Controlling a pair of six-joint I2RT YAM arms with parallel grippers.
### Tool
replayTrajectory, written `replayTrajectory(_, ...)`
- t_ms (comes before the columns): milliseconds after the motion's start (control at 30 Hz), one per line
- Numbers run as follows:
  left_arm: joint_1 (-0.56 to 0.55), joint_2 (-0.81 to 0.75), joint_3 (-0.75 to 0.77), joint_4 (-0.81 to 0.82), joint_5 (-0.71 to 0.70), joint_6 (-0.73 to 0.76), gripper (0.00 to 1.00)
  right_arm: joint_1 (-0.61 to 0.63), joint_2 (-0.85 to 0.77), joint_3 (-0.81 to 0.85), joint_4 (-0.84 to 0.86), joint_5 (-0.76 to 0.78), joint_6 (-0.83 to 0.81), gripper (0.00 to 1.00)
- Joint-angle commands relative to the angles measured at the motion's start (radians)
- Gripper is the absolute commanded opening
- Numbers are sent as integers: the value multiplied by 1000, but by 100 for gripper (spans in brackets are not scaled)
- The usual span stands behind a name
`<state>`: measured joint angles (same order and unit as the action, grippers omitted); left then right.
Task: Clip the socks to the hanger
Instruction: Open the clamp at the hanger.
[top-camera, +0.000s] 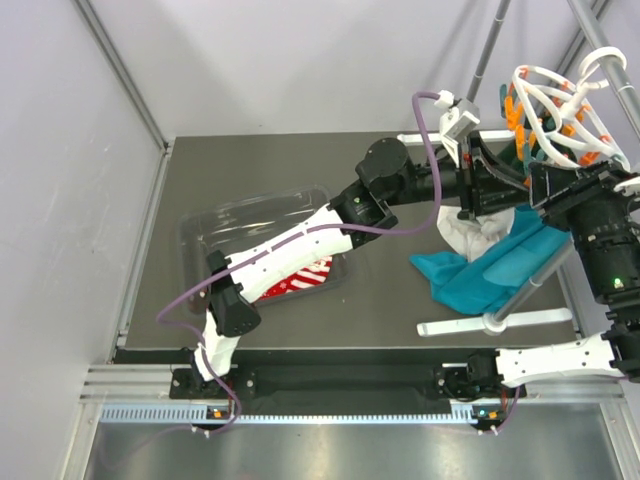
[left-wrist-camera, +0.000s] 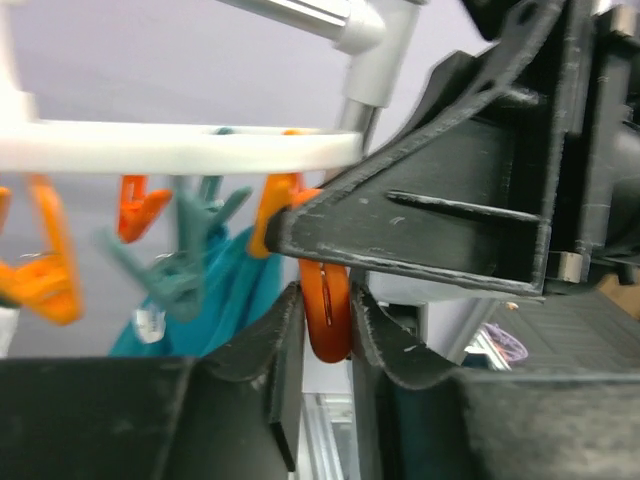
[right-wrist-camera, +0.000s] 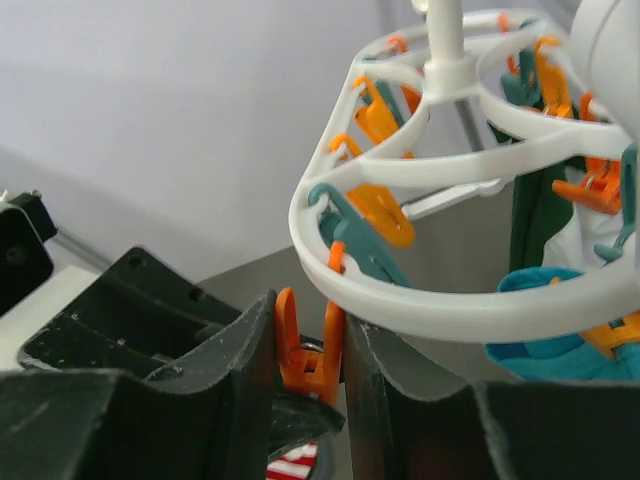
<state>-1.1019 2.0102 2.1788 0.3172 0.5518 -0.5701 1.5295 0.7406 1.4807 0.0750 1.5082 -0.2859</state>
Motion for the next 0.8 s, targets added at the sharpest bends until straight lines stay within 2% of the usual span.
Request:
replayTrajectory(0, -12, -10, 50, -38, -73, 81, 22, 20, 29, 23, -1, 142, -4, 8)
replayTrajectory(100, -29, -34, 33, -79, -163, 162, 6, 20, 32, 29, -1, 144, -6, 18)
replayTrajectory(133, -44, -44, 26, -90, -196, 191, 0, 20, 32, 30, -1, 145, -6, 27)
replayTrajectory(267, -91, -99, -20, -116, -314, 347, 0, 24, 37, 50, -1, 168, -18, 50)
replayTrajectory(333, -102, -105, -24, -130, -340, 394, 0, 24, 37, 50, 5, 168, -16, 55)
replayTrajectory(600, -125, -120, -47, -141, -375, 466, 0, 26, 31, 52, 14, 178, -13, 55)
replayTrajectory(767, -130, -126, -56, -158, -378, 487, 0, 26, 29, 47, 17, 179, -15, 39)
